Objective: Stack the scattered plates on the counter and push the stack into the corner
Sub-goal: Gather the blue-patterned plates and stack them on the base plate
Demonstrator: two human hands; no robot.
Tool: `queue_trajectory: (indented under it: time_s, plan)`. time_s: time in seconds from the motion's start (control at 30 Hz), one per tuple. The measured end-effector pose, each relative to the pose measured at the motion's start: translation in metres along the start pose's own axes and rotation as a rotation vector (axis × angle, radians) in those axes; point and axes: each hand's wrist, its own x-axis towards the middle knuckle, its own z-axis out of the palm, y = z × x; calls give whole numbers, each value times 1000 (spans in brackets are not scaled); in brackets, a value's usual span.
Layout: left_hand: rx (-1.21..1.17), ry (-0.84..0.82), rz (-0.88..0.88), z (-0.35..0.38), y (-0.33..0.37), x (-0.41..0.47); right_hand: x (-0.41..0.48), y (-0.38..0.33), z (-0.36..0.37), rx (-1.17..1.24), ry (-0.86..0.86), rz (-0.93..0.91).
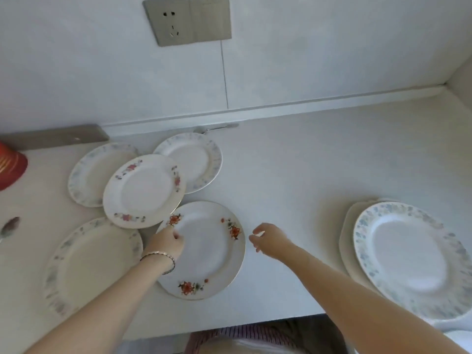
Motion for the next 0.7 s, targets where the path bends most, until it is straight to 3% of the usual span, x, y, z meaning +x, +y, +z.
queue_trajectory:
  time_s: [0.13, 0.3, 0.5, 0.7]
  plan:
    - [-16, -47, -37, -10, -37, 9, 19, -17, 38, 246, 43, 146]
    - [-51, -118, 5, -13, -57, 24, 24, -23, 51, 177, 176, 242]
    - [-31, -153, 85, -11, -57, 35, 18, -7, 54, 172, 307, 245]
    - [-24, -154, 118, -2, -35, 32, -5, 11, 29, 487, 382, 177]
